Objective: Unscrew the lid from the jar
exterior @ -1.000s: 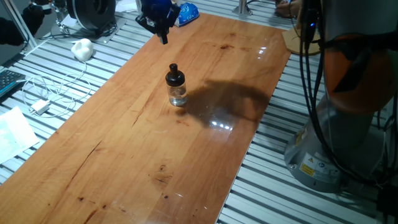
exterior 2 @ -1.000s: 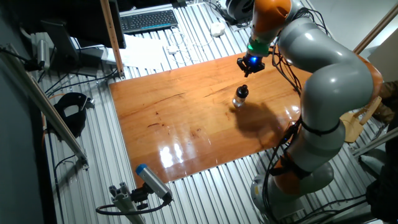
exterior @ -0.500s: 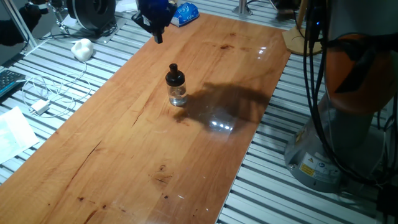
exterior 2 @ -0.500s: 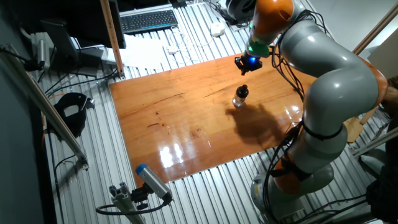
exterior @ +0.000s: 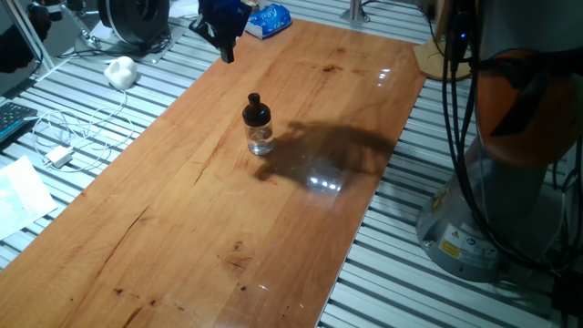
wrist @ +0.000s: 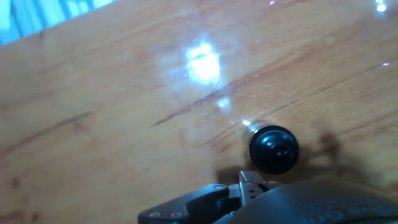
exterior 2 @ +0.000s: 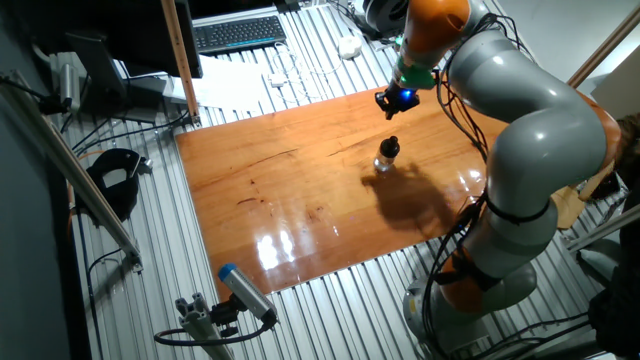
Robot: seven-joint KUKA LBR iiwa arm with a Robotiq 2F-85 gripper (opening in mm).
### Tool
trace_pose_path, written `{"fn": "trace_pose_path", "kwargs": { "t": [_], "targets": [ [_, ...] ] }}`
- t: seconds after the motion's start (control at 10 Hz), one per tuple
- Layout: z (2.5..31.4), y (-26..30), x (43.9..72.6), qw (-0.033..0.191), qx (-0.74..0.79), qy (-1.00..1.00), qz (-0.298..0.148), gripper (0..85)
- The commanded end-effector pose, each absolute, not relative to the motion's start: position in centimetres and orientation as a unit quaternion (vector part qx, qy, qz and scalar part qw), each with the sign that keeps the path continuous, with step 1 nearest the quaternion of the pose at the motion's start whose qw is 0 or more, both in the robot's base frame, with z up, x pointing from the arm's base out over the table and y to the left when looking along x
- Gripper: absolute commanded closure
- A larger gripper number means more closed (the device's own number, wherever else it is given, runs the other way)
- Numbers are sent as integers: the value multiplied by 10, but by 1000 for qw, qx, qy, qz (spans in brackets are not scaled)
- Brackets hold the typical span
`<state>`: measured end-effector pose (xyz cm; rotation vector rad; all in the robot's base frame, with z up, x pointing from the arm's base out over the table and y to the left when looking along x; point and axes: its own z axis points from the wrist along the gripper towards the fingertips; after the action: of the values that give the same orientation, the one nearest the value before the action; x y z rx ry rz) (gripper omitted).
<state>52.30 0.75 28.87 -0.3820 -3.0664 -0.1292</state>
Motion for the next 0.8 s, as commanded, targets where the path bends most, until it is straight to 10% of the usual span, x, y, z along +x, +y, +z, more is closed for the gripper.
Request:
{"fn": "trace_pose_path", "kwargs": {
  "t": [0.0, 0.7],
  "targets": [
    [289, 8, 523, 27, -62, -997, -41, 850],
    [289, 8, 523, 18, -7, -1000, -14, 850]
  ]
}}
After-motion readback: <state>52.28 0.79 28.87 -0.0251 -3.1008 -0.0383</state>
